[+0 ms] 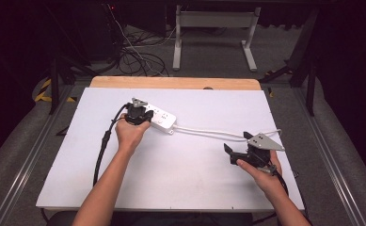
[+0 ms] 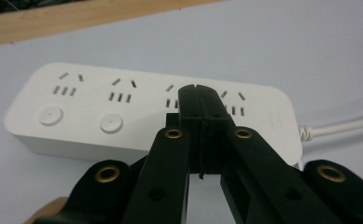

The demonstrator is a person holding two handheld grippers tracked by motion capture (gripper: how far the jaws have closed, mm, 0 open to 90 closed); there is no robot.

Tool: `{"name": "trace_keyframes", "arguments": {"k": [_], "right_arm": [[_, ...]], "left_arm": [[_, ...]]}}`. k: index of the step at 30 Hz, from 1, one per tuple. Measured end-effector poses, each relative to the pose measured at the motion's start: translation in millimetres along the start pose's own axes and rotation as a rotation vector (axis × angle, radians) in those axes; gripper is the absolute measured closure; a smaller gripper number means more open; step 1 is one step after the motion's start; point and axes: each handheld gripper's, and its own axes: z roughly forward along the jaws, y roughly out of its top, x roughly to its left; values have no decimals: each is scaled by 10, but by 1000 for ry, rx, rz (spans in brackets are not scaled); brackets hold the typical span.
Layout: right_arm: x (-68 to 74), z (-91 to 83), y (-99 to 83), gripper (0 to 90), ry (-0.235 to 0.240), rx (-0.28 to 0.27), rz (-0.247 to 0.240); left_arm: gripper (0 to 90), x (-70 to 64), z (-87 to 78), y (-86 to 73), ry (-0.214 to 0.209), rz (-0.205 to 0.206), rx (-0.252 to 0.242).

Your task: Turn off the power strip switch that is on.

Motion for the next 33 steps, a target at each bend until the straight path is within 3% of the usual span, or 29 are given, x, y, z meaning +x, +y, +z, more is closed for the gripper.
{"name": "trace_keyframes", "arguments": {"k": [9, 11, 14, 16, 23, 28, 33], "right_arm": [[-1, -6, 5, 127, 1, -7, 4], [0, -10, 6, 127, 0, -7, 1], [0, -11, 6, 127, 0, -7, 1], [4, -12, 8, 127, 0, -8, 1], [7, -21, 18, 127, 1, -13, 2], [9, -33, 26, 128, 4, -18, -1], [6, -22, 26, 130, 2, -16, 2]], "left_arm": [[900, 38, -606, -58, 31, 32, -159], [900, 87, -785, -127, 20, 14, -201], [900, 185, -1046, -250, 35, -2, -258], [900, 243, -1204, -357, 56, -15, -284], [900, 386, -1665, -702, 124, -116, -349], [900, 387, -1886, -836, 176, -110, -390], [895, 409, -1931, -868, 207, -106, -416]]}}
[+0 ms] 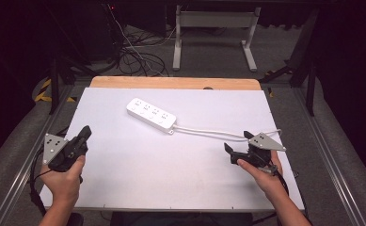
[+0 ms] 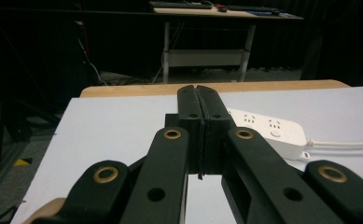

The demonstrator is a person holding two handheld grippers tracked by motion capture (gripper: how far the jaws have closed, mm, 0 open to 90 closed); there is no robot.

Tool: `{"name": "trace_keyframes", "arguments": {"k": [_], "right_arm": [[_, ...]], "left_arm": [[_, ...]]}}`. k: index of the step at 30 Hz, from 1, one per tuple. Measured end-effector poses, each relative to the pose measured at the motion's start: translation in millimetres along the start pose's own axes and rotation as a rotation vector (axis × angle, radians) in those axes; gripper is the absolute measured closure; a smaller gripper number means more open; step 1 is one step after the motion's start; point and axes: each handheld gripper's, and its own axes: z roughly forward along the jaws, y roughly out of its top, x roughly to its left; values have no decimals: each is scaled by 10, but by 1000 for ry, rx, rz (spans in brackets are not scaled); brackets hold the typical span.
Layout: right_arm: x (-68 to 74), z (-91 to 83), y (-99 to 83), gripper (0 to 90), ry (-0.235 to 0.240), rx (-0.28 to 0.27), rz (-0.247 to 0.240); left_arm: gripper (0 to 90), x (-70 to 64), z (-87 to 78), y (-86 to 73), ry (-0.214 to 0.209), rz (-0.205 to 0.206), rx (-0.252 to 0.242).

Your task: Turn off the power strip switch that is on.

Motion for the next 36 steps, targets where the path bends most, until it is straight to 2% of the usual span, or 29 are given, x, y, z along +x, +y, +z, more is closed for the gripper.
{"name": "trace_keyframes", "arguments": {"k": [13, 16, 19, 20, 22, 23, 25, 27, 28, 32, 36], "right_arm": [[-2, -8, -6, 130, -4, 1, -2], [-4, -6, -6, 130, -4, 2, -4], [2, -8, -4, 130, -5, 5, -5], [1, -8, -4, 130, -5, 5, -5], [0, -8, -5, 131, -4, 4, -4], [0, -8, -4, 131, -4, 2, -3], [-1, -9, -3, 131, -4, 1, -5], [-2, -9, -3, 131, -4, 1, -5], [-2, -8, -3, 131, -4, 1, -5], [-2, -8, -4, 132, -4, 4, -8], [-1, -8, -5, 132, -5, 6, -5]], "left_arm": [[885, 2, 41, -6, -15, 16, 15], [858, -16, 48, -8, -22, 34, 25], [754, -34, 72, -12, -32, 35, 35], [692, -37, 89, -17, -41, 23, 37], [563, -45, 125, -15, -29, 2, 38], [472, -49, 155, -13, -32, 3, 38], [299, -71, 188, -23, -34, 14, 24], [178, -102, 208, -47, -10, 41, -15], [136, -111, 215, -52, -1, 53, -18], [79, -127, 255, -78, 12, 61, -15], [72, -123, 278, -98, 32, 52, -13]]}}
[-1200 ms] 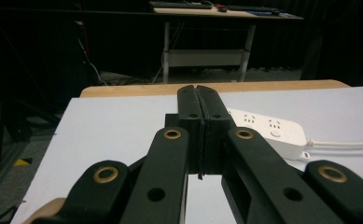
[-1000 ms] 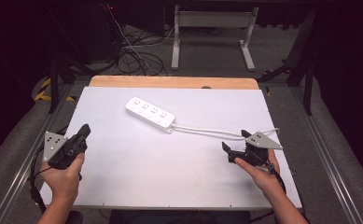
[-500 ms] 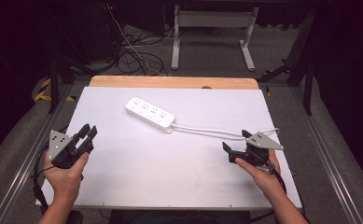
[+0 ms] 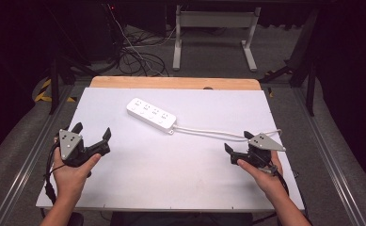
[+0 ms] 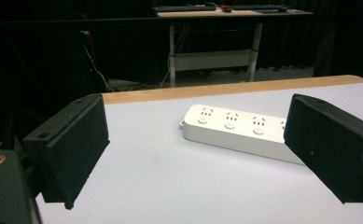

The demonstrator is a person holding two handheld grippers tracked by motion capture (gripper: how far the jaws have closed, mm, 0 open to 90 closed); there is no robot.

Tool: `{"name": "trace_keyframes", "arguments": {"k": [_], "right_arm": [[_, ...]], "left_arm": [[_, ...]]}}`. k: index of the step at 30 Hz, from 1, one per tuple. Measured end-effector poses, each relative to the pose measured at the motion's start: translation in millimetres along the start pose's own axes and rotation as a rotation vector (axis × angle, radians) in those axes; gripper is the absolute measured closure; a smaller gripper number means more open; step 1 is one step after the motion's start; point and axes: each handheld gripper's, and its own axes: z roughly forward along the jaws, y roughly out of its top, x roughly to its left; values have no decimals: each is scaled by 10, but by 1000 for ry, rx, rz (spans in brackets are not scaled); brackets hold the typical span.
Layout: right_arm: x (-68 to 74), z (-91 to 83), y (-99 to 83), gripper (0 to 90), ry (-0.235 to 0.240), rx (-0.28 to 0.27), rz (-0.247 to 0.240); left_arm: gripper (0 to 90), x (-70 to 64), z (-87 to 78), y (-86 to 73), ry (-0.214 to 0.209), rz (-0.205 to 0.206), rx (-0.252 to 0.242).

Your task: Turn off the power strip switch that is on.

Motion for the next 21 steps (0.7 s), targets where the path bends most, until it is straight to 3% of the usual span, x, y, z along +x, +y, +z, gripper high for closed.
{"name": "trace_keyframes", "arguments": {"k": [13, 21], "right_arm": [[-2, 0, 2, 126, 1, -7, -1], [5, 2, 15, 57, 11, -25, -3]], "left_arm": [[71, 2, 14, -23, -1, 3, 9], [71, 22, 12, -32, 5, -5, 18]]}}
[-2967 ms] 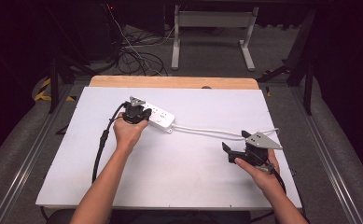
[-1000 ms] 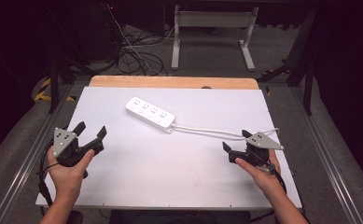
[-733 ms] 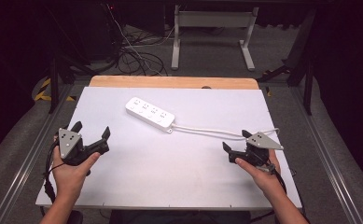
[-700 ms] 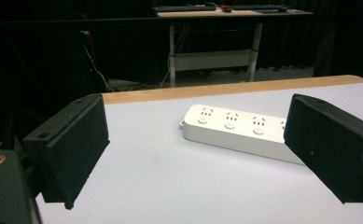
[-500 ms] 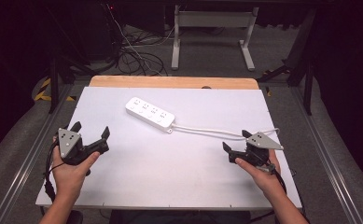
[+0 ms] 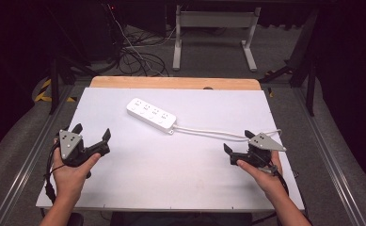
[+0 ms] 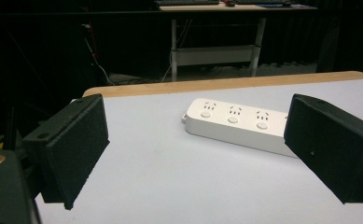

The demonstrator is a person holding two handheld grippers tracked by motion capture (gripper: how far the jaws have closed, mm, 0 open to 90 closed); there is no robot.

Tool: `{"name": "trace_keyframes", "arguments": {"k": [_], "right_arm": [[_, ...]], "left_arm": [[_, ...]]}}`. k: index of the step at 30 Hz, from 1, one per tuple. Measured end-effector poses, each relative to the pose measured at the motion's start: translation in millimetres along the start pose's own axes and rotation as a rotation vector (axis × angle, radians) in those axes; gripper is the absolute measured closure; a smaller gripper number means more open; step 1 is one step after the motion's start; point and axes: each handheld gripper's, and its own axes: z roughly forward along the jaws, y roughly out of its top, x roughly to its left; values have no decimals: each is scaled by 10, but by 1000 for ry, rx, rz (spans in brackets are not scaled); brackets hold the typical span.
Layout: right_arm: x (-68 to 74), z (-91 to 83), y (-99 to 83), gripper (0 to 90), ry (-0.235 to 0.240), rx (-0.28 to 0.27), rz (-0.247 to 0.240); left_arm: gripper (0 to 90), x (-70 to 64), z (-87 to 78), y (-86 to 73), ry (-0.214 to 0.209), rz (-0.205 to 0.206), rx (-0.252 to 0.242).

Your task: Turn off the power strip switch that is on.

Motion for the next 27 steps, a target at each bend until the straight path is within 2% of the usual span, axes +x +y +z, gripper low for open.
{"name": "trace_keyframes", "arguments": {"k": [5, 27], "right_arm": [[3, -2, 3, 33, 10, -9, -10], [11, -7, -3, 40, 13, 1, -2]], "left_arm": [[68, 6, 4, -3, -2, -7, 5], [71, 22, 18, -19, -8, -21, 11]]}}
